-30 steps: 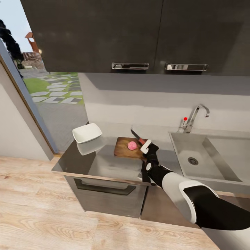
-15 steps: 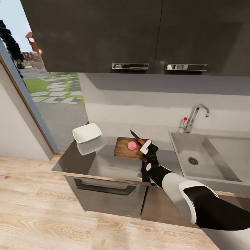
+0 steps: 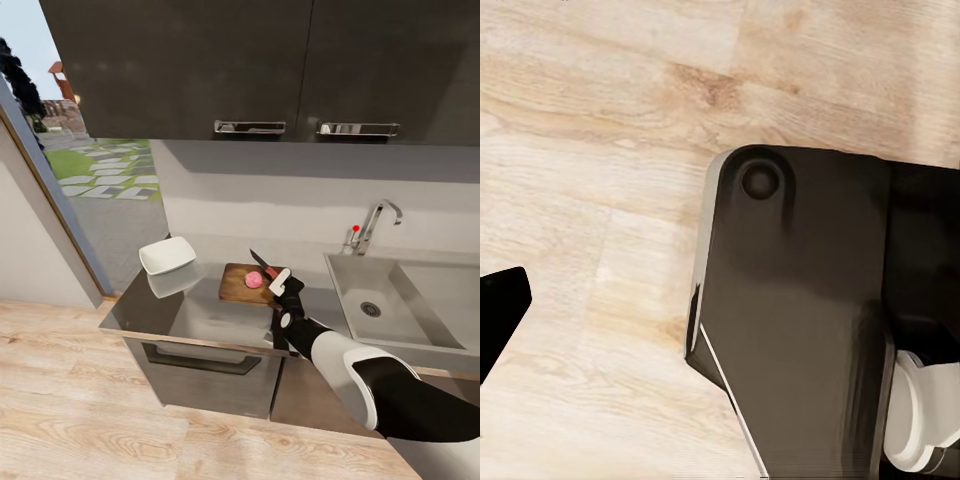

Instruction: In the kitchen, take the Vidalia onion out of the sink, dice it on the chopping board with the paring knife, put the diced onion into the bowl on the countertop, then place both the paring knife and the chopping board into the sink.

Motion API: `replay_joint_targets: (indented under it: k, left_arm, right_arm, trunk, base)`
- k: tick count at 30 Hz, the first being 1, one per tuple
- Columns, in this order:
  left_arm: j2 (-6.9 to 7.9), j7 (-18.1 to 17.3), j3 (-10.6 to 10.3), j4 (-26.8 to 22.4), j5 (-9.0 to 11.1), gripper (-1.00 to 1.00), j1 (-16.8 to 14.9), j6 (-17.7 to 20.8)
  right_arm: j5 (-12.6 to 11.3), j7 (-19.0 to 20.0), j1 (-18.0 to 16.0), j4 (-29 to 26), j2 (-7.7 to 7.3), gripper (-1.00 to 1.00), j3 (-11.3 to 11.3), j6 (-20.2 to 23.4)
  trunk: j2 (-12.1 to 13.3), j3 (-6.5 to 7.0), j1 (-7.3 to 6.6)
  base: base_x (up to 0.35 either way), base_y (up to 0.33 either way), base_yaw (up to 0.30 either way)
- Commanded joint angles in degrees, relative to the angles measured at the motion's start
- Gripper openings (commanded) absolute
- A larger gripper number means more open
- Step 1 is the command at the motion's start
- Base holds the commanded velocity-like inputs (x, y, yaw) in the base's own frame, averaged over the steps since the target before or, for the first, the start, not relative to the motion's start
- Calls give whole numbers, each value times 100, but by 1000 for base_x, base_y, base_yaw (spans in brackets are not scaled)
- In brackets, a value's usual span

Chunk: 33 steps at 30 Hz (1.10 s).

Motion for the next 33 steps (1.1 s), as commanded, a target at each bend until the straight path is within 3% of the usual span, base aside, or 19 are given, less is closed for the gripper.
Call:
replay_joint_targets:
  k: [1,5,10,22,32,33]
  left_arm:
    - [0,-58,7,-13,59,100,2,2]
    - [0,-58,7,-19,59,100,2,0]
    - [5,-57,7,-18,59,100,2,-14]
    - [3,-57,7,21,59,100,2,-7]
    - [0,-57,7,63,59,100,2,-7]
    - [0,-57,7,67,58,100,2,-7]
  right_arm:
    - [-78,9,-7,11,1,-100,12,-52]
    - [-207,126,-7,9,1,-100,-8,-180]
    - [-369,-10,-7,-72,1,-100,-20,-246]
    - [-319,-146,-7,-457,1,-100,35,-31]
    - [5,-470,-7,-779,1,-100,356,290]
    - [947,-1132,-7,-1057,1,-100,700,1810]
  trunk:
    - [-11,-10,4]
    - [-11,-10,4]
    - [-11,-10,4]
    - [-11,-10,4]
    - [-11,-10,4]
    - [-11,-10,4]
  base:
    - [0,0,0]
    - [0,0,0]
    - [0,0,0]
    - [0,0,0]
    - [-201,0,0]
    - [-279,0,0]
